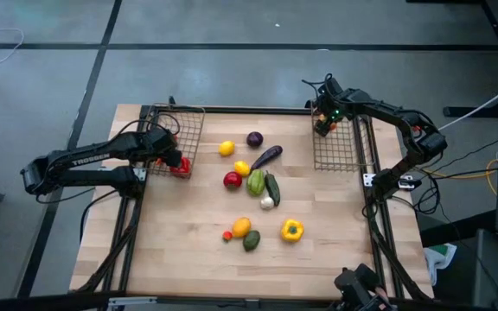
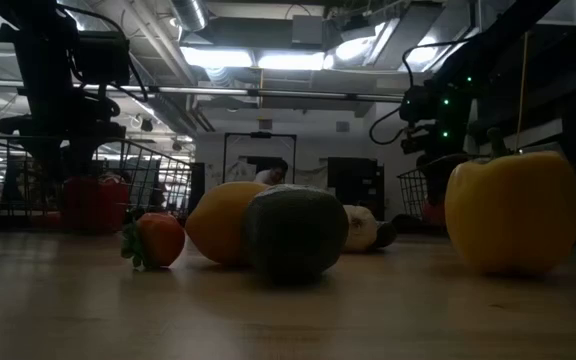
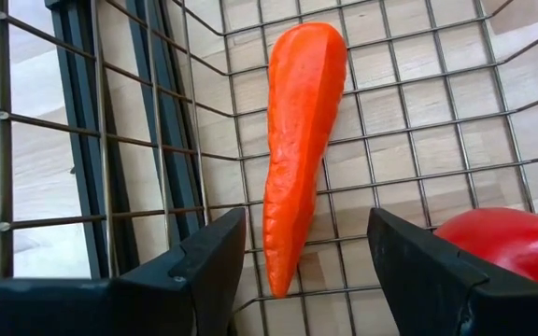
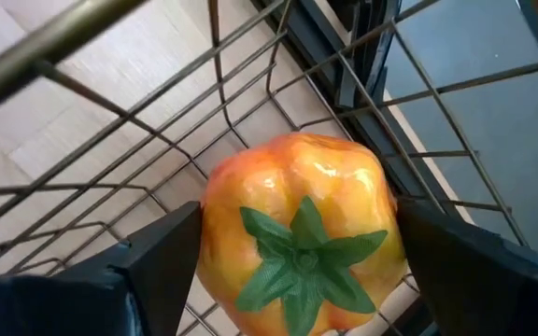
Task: Sort produce into baskets
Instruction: Put the yellow tomato into the right gold wire basket, then put the violet eggplant into the left gold wire basket
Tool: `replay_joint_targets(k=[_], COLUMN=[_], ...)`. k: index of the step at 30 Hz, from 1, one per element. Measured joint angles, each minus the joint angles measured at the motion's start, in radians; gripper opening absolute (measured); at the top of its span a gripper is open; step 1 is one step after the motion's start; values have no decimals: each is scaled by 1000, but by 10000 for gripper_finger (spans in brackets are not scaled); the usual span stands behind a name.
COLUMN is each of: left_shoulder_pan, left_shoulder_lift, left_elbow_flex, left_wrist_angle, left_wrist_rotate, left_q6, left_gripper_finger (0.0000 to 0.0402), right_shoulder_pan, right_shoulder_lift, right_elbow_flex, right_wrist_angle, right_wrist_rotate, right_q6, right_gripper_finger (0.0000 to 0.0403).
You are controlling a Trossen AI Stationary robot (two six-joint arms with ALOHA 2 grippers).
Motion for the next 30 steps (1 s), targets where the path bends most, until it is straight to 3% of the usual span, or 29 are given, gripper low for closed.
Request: replay_joint_targets(k=[11, 18, 26, 30], left_shoulder_pan=[0, 0, 0, 0], left_shoulder_lift=[0, 0, 0, 0], left_elbow_flex=[0, 0, 0, 0], left_wrist_angle=[0, 0, 0, 0], left_wrist_rotate=[0, 0, 0, 0], left_q6=[0, 0, 0, 0], left_gripper_finger=[221, 221, 221, 221], right_shoulder_pan=[0, 0, 0, 0], right_shoulder_lift=[0, 0, 0, 0], right_elbow_flex=[0, 0, 3, 60], right_wrist_angle=[26, 57, 47, -48], right_wrist_rotate=[-27, -35, -52, -61], right_q6=[-5, -24, -24, -16], right_gripper_finger=[341, 394, 373, 372])
